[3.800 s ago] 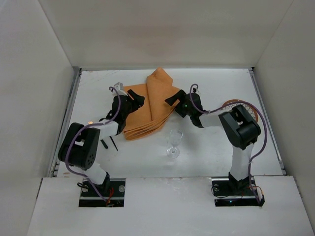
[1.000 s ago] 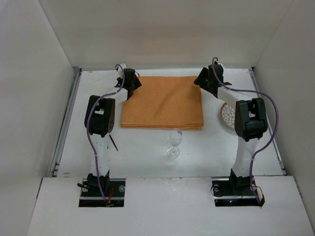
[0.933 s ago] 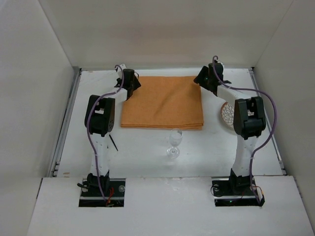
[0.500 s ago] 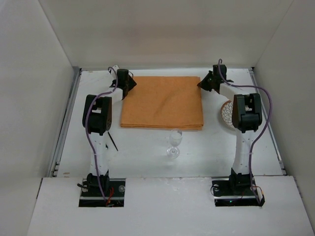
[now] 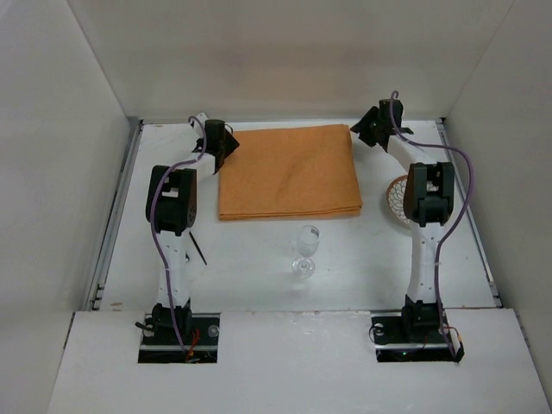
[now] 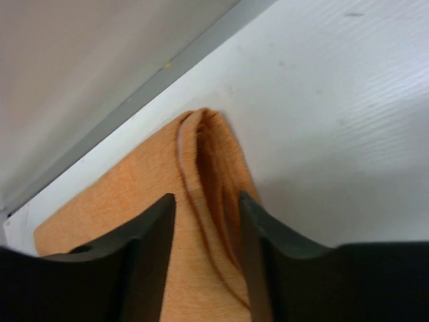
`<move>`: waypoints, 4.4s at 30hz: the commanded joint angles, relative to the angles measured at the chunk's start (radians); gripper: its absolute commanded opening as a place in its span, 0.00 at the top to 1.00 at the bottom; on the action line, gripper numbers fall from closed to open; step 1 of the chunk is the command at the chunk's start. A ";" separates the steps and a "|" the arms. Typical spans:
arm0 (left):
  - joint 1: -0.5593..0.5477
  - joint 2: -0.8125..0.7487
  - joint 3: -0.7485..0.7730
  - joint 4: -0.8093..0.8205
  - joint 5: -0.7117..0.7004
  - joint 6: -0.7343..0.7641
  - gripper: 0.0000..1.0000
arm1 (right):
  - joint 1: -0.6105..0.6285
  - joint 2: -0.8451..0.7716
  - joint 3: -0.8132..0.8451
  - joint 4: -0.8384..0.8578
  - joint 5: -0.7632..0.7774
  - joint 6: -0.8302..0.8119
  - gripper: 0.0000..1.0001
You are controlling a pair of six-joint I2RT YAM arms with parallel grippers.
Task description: Set the dinner table for one person
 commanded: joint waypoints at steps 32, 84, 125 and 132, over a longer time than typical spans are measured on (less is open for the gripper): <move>-0.153 -0.432 -0.718 0.245 -0.129 -0.121 0.52 | 0.083 -0.076 -0.100 -0.151 0.172 0.031 0.86; -0.281 -0.762 -1.164 0.379 -0.143 -0.142 0.82 | -0.395 -1.413 -1.679 0.319 0.415 0.176 0.16; -0.363 -1.057 -1.325 0.540 -0.143 -0.071 0.56 | -0.434 -0.991 -1.631 0.633 0.171 0.400 0.80; -0.349 -1.072 -1.333 0.535 -0.141 -0.074 0.56 | -0.448 -1.098 -1.712 0.791 0.105 0.442 1.00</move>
